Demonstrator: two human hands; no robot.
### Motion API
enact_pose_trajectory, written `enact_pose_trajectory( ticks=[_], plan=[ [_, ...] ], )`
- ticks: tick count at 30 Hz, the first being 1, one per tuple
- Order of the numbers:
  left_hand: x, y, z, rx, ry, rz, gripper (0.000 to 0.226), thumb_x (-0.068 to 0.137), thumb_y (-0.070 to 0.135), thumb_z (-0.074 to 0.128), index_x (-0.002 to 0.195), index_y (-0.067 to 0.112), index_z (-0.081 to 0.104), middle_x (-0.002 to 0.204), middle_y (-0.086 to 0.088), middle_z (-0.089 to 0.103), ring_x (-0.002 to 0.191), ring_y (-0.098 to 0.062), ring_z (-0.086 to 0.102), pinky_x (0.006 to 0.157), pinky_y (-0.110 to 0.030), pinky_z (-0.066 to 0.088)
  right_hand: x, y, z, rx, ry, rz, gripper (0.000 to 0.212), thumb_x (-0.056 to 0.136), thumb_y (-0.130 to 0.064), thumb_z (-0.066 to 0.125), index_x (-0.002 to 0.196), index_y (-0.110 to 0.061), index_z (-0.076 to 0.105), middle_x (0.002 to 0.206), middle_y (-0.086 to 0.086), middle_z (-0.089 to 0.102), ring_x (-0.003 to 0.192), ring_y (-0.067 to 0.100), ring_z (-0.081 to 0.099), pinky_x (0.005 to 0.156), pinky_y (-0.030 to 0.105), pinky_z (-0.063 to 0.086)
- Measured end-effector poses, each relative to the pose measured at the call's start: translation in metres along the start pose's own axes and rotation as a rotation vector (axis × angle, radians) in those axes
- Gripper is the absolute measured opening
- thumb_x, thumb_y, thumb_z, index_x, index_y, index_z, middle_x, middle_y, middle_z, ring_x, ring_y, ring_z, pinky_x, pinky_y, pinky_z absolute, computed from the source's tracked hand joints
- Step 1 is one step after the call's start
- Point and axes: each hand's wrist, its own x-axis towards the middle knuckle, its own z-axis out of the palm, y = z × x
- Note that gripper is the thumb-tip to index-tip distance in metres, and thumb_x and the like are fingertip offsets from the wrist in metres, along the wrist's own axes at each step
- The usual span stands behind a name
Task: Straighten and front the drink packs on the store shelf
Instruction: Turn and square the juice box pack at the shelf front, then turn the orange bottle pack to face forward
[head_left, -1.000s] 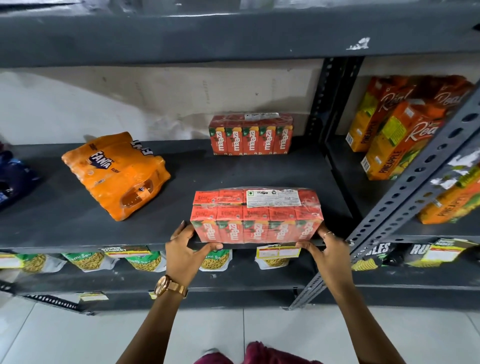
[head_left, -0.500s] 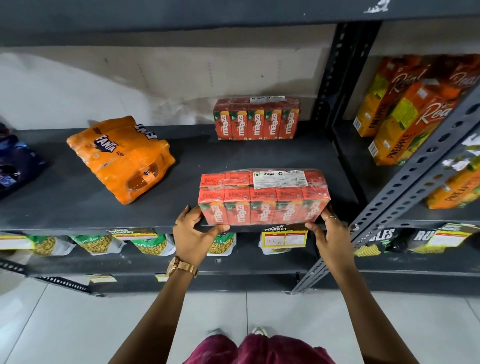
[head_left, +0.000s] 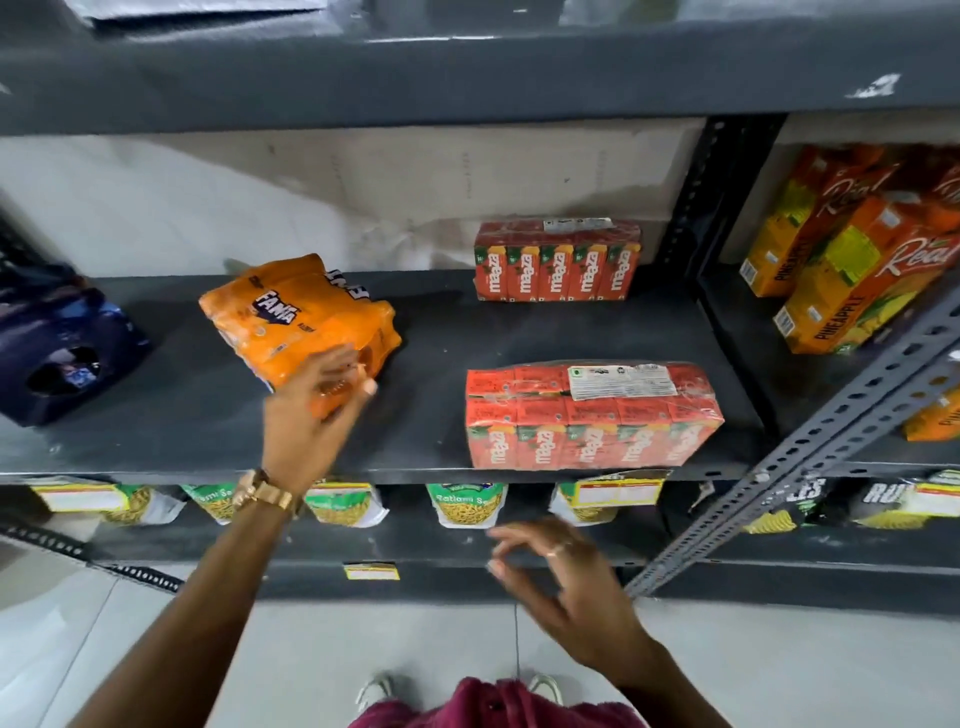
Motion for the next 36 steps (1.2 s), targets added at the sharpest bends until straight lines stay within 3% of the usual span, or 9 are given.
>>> enact_pose_trajectory(
  ticks=[3,9,12,15,22,26,31,34,36],
  plan=[
    [0.054,-0.028,-0.028,0.093,0.147,0.01,0.026,0.087,0.032,0.061,0.103,0.012,0.067,0.098,0.005,0.073,0.084,0.001,0.064,0.07,-0.011,0.045,0.041,-0.038,0.037,0.231,-0.166,0.007,0.023,0.088,-0.042,0.059,0.104,-0.027,0.065,0.1,-0.009,0.069,0.097,0.002,0.06,0.086,0.021,0.047],
    [0.158,-0.097,-0.065,0.576,-0.136,-0.222,0.059,0.087,0.049,0.048,0.121,0.002,0.054,0.122,-0.029,0.056,0.11,-0.049,0.053,0.093,-0.049,0.044,0.176,-0.09,0.133,0.662,0.152,0.388,0.022,0.083,-0.043,0.067,0.08,-0.024,0.056,0.058,-0.019,0.059,0.062,-0.006,0.055,0.065,0.014,0.042],
    [0.178,-0.104,-0.07,0.565,-0.382,-0.4,0.075,0.085,0.065,0.038,0.133,0.008,0.044,0.134,-0.026,0.047,0.122,-0.046,0.044,0.103,-0.048,0.035,0.234,-0.094,0.17,0.678,0.26,0.776,0.104,0.042,-0.086,0.065,0.116,-0.013,0.056,0.109,0.002,0.064,0.106,0.026,0.058,0.092,0.04,0.045],
    [0.194,-0.108,-0.069,0.472,-0.384,-0.481,0.085,0.078,0.072,0.041,0.135,0.009,0.042,0.139,-0.022,0.045,0.124,-0.041,0.045,0.102,-0.046,0.037,0.262,-0.091,0.183,0.688,0.414,0.934,0.125,0.04,-0.074,0.073,0.139,-0.01,0.033,0.141,0.017,0.039,0.127,0.04,0.041,0.106,0.054,0.036],
    [0.165,-0.137,-0.091,0.178,-0.091,-0.329,0.064,0.079,0.072,0.043,0.088,0.01,0.058,0.081,-0.014,0.06,0.078,-0.031,0.059,0.071,-0.034,0.038,0.248,-0.095,0.197,0.568,0.593,0.601,0.102,0.032,-0.049,0.086,0.121,-0.018,0.046,0.127,0.007,0.05,0.104,0.018,0.057,0.09,0.035,0.052],
    [0.128,-0.177,-0.111,-0.216,-0.17,-0.175,0.084,0.079,0.073,0.034,0.124,0.004,0.047,0.112,-0.009,0.062,0.098,-0.018,0.057,0.081,-0.021,0.045,0.224,-0.092,0.214,0.273,0.567,0.221,0.118,0.045,-0.03,0.093,0.138,-0.021,0.022,0.133,-0.004,0.031,0.115,-0.006,0.042,0.09,0.006,0.04],
    [0.13,-0.196,-0.136,0.305,-0.304,-0.071,0.076,0.083,0.076,0.02,0.094,0.008,0.052,0.091,-0.018,0.066,0.083,-0.037,0.064,0.072,-0.044,0.05,0.225,-0.092,0.217,0.293,0.493,0.213,0.13,0.041,-0.038,0.095,0.141,-0.024,0.013,0.134,-0.012,0.042,0.123,0.0,0.046,0.101,0.024,0.045],
    [0.141,-0.176,-0.14,0.236,-0.379,-0.299,0.068,0.091,0.06,0.036,0.075,0.0,0.064,0.064,-0.016,0.071,0.059,-0.029,0.07,0.07,-0.042,0.057,0.229,-0.089,0.208,0.336,0.441,0.229,0.142,0.039,-0.03,0.096,0.146,-0.031,0.003,0.127,-0.029,0.042,0.114,-0.019,0.045,0.093,0.006,0.041],
    [0.148,-0.163,-0.137,-0.09,-0.417,-0.503,0.058,0.089,0.052,0.051,0.08,-0.003,0.067,0.07,-0.018,0.073,0.062,-0.028,0.072,0.074,-0.044,0.06,0.23,-0.092,0.209,0.335,0.455,0.252,0.136,0.037,-0.031,0.097,0.145,-0.032,0.014,0.134,-0.017,0.047,0.119,-0.007,0.048,0.097,0.02,0.046]
  ],
)
